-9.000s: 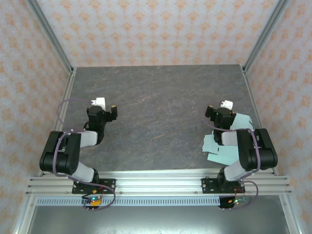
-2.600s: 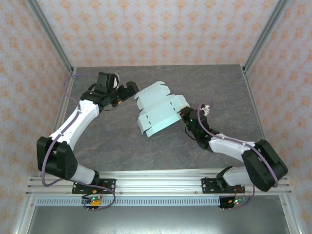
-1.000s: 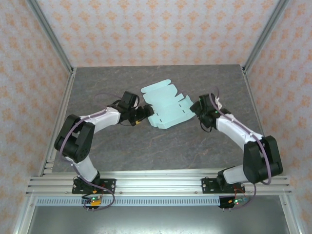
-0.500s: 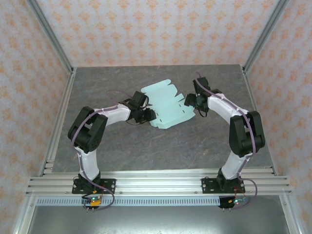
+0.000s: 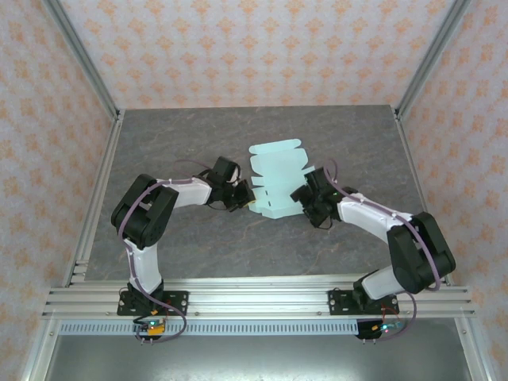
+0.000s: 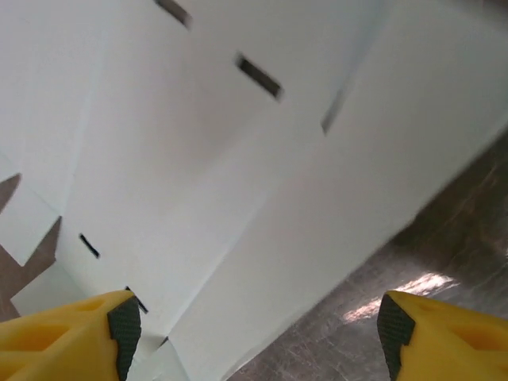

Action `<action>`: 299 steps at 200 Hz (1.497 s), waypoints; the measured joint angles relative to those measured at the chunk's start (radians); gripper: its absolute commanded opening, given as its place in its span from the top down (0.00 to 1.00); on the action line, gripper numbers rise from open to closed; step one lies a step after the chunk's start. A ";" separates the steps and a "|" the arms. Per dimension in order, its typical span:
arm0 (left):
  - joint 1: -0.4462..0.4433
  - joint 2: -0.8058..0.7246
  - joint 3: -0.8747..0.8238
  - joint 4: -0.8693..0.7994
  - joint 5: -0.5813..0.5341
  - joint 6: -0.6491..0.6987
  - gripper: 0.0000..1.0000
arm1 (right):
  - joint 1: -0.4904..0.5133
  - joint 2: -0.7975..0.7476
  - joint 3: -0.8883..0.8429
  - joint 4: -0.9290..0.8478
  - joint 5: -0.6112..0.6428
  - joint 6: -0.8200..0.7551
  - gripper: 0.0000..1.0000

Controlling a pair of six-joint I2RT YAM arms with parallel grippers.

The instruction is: Fold the paper box

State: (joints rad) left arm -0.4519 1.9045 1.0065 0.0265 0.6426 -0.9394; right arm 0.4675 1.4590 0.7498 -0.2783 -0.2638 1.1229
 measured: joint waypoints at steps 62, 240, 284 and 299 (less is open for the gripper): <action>-0.006 -0.069 -0.080 0.082 0.004 -0.191 1.00 | 0.040 0.023 -0.010 0.103 0.001 0.164 0.40; 0.223 -0.629 0.027 -0.386 -0.321 0.179 0.00 | 0.011 0.257 0.558 -0.272 0.034 -1.197 0.90; 0.222 -0.578 -0.057 -0.309 -0.258 0.262 0.00 | 0.073 0.383 0.713 -0.404 0.124 -1.674 0.89; 0.208 -0.562 -0.105 -0.250 -0.257 0.301 0.00 | 0.095 0.449 0.785 -0.443 0.172 -1.783 0.89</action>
State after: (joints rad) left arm -0.2443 1.3430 0.9020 -0.2234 0.3851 -0.6384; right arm 0.5621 1.9076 1.5352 -0.7208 -0.0917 -0.6598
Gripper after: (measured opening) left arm 0.996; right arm 0.108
